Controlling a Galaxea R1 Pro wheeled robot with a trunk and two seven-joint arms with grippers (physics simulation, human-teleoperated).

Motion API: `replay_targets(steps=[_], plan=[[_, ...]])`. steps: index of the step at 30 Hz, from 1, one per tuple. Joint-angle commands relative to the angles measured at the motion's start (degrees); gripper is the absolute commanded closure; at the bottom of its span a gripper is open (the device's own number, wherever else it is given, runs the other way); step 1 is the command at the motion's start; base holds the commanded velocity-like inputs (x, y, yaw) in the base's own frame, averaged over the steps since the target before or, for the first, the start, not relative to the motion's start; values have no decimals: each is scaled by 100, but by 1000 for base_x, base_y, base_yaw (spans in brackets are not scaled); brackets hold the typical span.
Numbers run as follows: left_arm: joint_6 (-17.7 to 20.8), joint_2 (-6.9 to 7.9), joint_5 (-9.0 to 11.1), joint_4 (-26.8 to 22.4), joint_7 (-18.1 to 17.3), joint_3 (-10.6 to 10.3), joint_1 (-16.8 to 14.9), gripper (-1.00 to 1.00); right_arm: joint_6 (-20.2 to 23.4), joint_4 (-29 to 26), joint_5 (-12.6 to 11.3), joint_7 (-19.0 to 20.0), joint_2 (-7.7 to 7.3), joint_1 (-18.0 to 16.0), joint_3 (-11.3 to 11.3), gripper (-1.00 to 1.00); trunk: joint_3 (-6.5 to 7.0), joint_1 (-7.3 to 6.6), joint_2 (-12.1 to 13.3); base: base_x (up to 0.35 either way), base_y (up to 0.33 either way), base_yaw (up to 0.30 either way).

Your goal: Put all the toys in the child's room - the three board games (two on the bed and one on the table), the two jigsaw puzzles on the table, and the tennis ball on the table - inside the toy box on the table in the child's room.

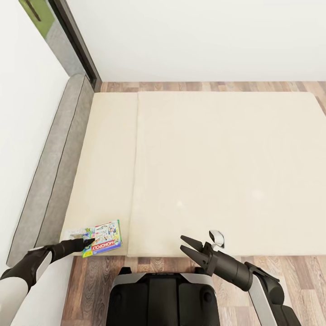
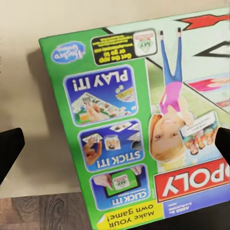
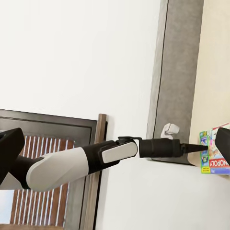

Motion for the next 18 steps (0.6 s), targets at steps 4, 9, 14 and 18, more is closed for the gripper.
replay_targets(steps=[4,9,14,18], plan=[[-62,-2,27,-1,-61,26,-1,-100,43,-1,-14,12,3,-2,-5,-100,-24,3,-8,0,0,0],[-111,-2,27,-2,-79,21,-1,-100,43,-1,-14,-8,3,-2,-4,-100,-61,3,-8,0,0,0],[-121,-2,29,0,-82,19,-1,-100,43,-1,-14,-108,4,-2,-4,-100,-105,3,-8,0,0,0],[-124,-2,24,0,-77,19,-1,-100,43,-1,-14,-163,3,-2,-4,-100,-126,3,-8,0,0,0]])
